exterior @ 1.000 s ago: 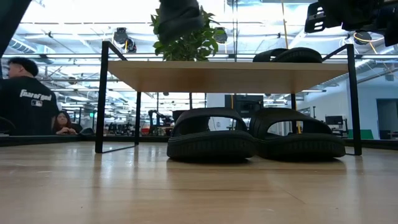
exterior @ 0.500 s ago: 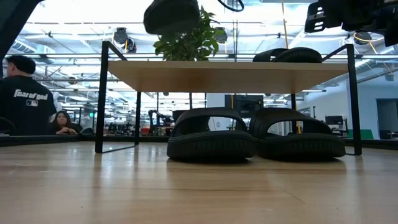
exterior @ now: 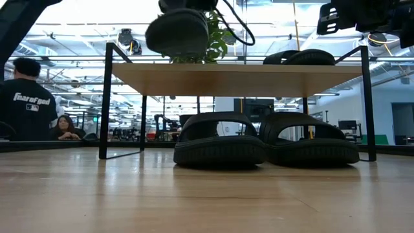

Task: Pick and place slides into the shelf
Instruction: Put the black slides on the shelf

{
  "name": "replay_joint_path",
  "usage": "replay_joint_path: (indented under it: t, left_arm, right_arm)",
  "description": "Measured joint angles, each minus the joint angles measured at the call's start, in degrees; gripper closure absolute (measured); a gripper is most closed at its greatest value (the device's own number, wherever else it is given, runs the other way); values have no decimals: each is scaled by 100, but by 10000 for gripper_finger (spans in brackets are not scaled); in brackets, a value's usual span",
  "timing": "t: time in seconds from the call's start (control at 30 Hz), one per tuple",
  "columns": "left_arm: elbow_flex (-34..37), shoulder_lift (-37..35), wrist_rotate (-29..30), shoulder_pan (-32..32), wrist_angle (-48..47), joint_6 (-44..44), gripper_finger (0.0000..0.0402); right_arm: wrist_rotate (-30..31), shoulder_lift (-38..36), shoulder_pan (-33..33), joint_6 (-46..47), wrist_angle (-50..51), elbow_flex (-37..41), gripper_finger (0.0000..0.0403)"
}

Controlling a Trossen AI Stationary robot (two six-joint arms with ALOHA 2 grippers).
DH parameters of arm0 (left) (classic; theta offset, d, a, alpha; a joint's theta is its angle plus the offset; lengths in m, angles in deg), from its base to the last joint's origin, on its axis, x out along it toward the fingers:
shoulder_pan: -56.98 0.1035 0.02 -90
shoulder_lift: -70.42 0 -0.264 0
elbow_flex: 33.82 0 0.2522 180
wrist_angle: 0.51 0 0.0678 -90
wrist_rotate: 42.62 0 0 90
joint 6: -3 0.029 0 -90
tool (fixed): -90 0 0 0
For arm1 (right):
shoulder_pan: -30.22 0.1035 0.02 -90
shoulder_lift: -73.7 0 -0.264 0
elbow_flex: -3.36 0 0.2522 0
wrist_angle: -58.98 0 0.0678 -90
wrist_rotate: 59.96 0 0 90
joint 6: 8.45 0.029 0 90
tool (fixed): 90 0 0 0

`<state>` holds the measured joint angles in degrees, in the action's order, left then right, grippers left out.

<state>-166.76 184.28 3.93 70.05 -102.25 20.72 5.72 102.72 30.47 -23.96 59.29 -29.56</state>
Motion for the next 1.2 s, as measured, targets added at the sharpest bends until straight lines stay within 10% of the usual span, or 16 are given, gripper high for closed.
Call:
replay_joint_path:
  t: [1.2]
  left_arm:
    - [809,-17,1118,197,561,-140,396]
  right_arm:
    - [0,-2,2,0,-4,0,403]
